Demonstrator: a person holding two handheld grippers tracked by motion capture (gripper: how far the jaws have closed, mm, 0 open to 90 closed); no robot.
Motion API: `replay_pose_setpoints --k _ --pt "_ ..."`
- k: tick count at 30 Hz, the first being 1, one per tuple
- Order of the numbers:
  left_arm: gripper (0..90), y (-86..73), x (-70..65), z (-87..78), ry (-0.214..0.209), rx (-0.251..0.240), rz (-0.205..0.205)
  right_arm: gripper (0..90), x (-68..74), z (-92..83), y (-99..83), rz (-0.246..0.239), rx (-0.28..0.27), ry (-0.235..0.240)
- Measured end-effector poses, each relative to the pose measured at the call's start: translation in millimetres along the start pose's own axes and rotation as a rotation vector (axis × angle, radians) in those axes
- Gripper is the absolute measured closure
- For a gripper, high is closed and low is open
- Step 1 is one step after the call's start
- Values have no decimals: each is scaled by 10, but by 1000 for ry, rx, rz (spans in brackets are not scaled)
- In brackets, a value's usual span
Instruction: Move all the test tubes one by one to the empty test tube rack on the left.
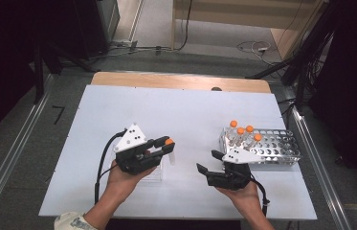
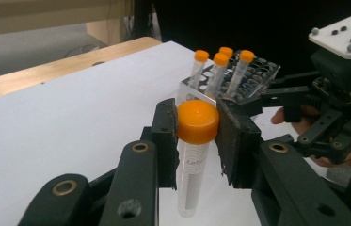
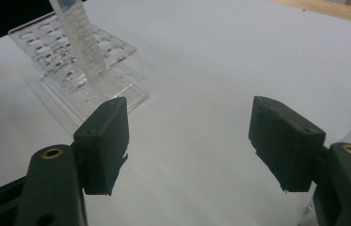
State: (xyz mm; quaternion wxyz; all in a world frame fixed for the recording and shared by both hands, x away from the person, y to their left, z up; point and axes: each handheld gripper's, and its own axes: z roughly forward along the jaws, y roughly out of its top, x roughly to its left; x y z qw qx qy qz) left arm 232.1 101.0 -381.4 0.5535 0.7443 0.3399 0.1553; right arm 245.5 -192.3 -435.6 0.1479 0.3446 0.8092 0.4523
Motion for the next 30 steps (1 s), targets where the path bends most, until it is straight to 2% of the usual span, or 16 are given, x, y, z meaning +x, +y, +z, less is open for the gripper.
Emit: replay_pose_setpoints --k 4,15,21,26,30 --pt "710 6 114 -93 24 -3 -19 281 -38 -29 -22 5 5 -12" --pt "710 59 356 -363 109 -59 -55 285 -74 -58 -42 11 3 -25" --pt "710 24 463 -407 137 -50 -74 287 -84 -64 -50 14 3 -25" --pt "710 5 496 -409 159 -36 -67 288 -84 -66 -54 13 4 -27" --pt "710 -15 541 -462 195 -27 -58 289 -93 -76 -58 15 1 -28"
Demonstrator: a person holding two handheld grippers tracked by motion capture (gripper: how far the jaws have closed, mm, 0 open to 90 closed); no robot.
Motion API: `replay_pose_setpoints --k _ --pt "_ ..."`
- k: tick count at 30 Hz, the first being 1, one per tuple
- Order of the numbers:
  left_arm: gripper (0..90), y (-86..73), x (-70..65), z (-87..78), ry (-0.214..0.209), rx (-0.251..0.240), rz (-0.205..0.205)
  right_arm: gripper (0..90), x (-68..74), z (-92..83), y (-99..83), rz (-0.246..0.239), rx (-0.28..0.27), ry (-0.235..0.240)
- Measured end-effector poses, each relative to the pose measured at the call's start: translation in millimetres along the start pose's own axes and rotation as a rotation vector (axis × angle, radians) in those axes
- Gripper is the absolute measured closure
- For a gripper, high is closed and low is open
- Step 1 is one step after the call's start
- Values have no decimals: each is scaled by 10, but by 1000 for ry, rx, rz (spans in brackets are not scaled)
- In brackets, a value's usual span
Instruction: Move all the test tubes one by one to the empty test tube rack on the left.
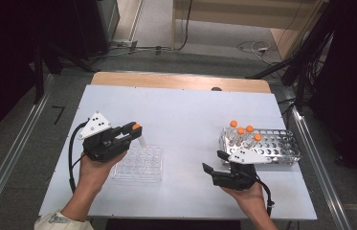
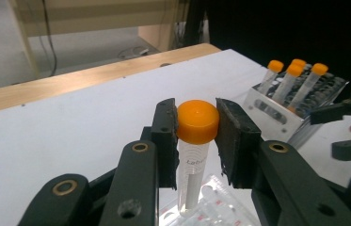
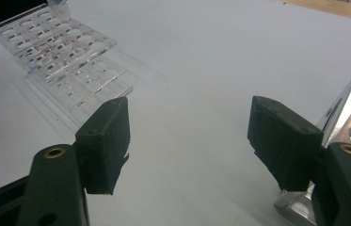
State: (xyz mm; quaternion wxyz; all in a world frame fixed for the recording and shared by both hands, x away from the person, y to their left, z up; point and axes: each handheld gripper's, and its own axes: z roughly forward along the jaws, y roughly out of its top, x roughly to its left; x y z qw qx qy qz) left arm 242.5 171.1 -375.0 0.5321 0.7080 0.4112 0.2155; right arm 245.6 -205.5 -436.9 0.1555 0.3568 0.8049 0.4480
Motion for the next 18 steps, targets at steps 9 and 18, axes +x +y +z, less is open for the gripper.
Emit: replay_pose_setpoints --k 9,18 --pt "710 -13 209 -199 89 35 3 290 -26 -33 -8 7 -5 -9" --pt "710 -87 315 -266 166 73 6 291 -30 -35 -12 3 -6 -16"
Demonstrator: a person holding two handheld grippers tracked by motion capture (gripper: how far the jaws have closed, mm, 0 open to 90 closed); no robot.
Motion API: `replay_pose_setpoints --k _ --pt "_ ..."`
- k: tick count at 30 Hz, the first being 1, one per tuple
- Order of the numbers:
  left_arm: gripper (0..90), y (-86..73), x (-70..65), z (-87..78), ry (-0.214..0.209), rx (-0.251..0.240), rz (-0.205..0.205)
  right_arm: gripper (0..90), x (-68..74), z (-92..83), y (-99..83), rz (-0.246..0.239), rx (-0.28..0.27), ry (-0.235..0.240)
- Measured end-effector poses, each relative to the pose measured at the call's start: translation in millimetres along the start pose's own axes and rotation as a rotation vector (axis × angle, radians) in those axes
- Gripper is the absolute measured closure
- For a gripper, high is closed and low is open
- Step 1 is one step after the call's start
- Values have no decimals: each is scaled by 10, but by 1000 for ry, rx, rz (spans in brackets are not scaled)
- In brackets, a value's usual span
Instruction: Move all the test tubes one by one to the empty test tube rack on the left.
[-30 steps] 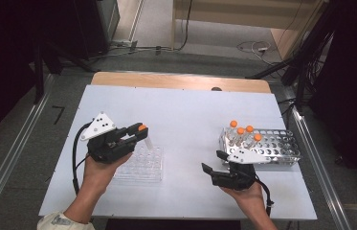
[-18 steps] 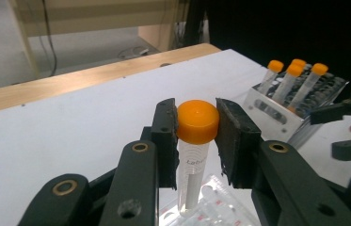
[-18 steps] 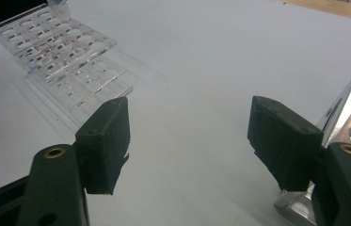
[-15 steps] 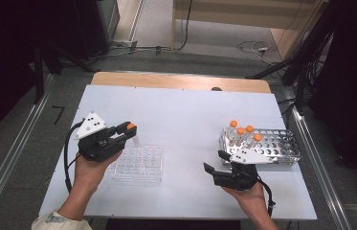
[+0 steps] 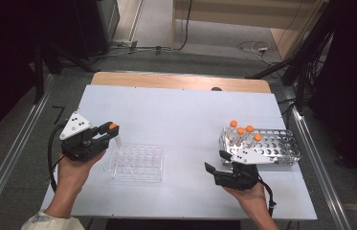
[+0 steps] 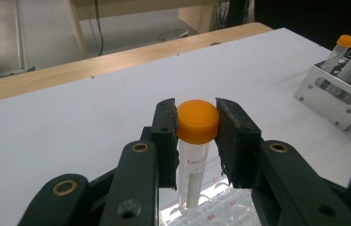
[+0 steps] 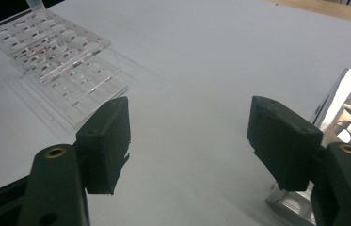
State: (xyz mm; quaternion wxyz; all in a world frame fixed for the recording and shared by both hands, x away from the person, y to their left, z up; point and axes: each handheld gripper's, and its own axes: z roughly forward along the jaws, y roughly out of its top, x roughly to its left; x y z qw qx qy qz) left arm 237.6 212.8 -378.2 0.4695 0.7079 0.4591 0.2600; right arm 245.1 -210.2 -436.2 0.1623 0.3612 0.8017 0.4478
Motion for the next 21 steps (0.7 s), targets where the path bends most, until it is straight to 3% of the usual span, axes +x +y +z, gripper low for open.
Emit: replay_pose_setpoints --k 8,14,21 --pt "710 -6 -9 -26 14 14 12 292 -10 1 -7 4 3 -2" --pt "709 -83 17 7 26 23 -4 293 -17 -7 -8 4 0 -5" --pt "708 -208 -9 108 27 86 0 292 -11 -3 -10 3 2 -4"
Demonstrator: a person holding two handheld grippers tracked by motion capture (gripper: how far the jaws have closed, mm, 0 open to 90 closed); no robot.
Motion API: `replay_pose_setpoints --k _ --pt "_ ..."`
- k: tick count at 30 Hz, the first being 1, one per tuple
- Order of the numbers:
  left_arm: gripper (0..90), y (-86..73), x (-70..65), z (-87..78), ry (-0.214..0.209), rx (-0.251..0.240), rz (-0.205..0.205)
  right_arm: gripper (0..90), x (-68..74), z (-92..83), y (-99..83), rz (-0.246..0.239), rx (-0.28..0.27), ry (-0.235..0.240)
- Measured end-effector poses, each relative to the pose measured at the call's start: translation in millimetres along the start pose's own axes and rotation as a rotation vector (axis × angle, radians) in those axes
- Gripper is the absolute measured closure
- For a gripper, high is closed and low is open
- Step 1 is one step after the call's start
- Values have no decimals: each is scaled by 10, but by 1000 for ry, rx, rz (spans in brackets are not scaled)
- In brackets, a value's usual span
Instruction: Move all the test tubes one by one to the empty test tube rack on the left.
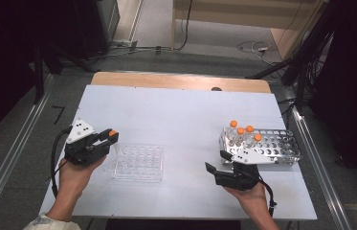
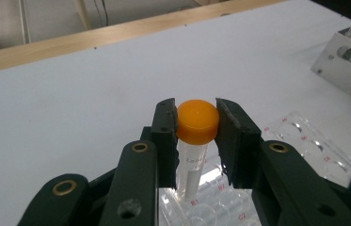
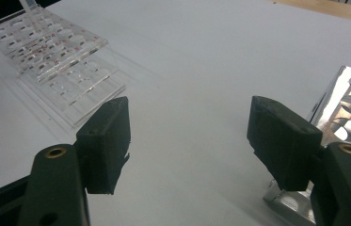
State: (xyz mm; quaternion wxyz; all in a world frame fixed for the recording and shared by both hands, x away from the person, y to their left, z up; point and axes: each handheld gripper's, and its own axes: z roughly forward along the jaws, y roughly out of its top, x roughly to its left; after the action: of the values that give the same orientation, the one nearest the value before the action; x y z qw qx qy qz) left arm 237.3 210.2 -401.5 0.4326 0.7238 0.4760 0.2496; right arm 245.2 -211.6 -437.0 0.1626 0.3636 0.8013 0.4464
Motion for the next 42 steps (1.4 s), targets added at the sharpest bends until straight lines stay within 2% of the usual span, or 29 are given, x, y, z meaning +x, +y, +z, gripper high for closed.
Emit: replay_pose_setpoints --k 10,19,22,30,34,42 --pt "706 -114 -21 68 0 48 5 293 6 8 -3 -1 3 1" --pt "693 -155 -8 110 -8 83 5 293 9 22 -10 -1 10 2" --pt "634 -159 -1 118 -20 95 0 293 11 25 -11 -2 12 2" --pt "518 -145 8 93 -28 83 -25 292 6 22 -13 0 11 2" --pt "491 -134 25 70 -37 70 -41 292 8 23 -12 -2 10 2" --pt "474 -133 23 61 -38 56 -47 292 11 24 -13 -2 10 1"
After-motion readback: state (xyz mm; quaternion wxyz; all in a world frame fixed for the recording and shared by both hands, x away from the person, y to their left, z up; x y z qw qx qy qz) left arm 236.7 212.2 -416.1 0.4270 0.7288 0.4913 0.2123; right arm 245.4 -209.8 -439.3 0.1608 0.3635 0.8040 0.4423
